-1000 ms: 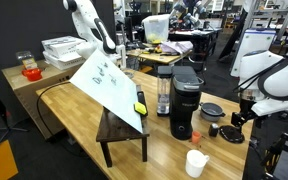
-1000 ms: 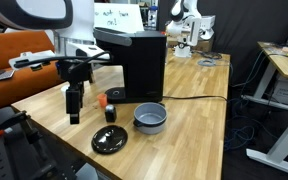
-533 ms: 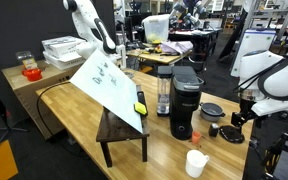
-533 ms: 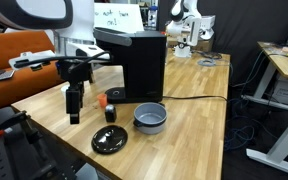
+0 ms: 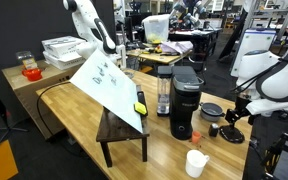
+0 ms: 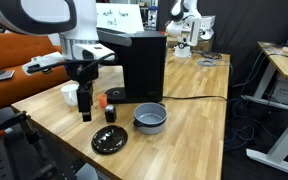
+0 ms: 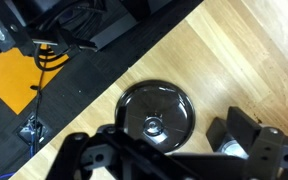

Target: Place the lid on the small pot

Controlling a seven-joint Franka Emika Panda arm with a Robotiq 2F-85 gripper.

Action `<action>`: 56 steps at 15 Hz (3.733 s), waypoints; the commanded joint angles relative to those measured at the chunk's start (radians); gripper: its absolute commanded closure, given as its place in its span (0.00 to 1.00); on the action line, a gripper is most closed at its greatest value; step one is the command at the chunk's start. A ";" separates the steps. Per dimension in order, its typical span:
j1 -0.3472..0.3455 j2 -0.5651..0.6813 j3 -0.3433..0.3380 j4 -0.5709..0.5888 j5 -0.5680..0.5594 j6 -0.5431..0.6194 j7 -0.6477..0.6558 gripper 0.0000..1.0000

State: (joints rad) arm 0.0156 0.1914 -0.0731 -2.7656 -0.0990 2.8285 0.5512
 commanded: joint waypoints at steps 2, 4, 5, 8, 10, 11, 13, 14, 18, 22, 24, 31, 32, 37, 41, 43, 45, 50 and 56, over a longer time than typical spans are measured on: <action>0.061 0.101 -0.078 0.038 -0.010 0.097 -0.008 0.00; 0.093 0.136 -0.107 0.053 0.001 0.115 -0.016 0.00; 0.114 0.153 -0.127 0.061 0.002 0.122 -0.013 0.00; 0.155 0.183 -0.161 0.077 0.021 0.131 -0.021 0.00; 0.182 0.197 -0.191 0.078 0.022 0.134 -0.019 0.00; 0.183 0.204 -0.195 0.077 0.030 0.138 -0.023 0.00; 0.128 0.209 -0.143 0.068 0.086 0.175 -0.063 0.00; 0.091 0.212 -0.104 0.066 0.127 0.192 -0.094 0.00; -0.067 0.243 0.067 0.078 0.281 0.237 -0.218 0.00; -0.158 0.292 0.133 0.093 0.328 0.271 -0.286 0.00; -0.176 0.305 0.132 0.098 0.323 0.282 -0.304 0.00; -0.205 0.332 0.147 0.127 0.317 0.285 -0.327 0.00; -0.205 0.337 0.148 0.130 0.317 0.285 -0.327 0.00; -0.203 0.350 0.137 0.135 0.314 0.282 -0.329 0.00; -0.195 0.347 0.128 0.140 0.310 0.279 -0.334 0.00; -0.197 0.345 0.128 0.144 0.309 0.277 -0.337 0.00; -0.199 0.346 0.129 0.149 0.309 0.275 -0.340 0.00; -0.199 0.340 0.124 0.151 0.308 0.266 -0.345 0.00; -0.180 0.322 0.101 0.149 0.303 0.248 -0.346 0.00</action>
State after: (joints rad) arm -0.1697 0.5295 0.0441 -2.6129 0.2031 3.1004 0.2328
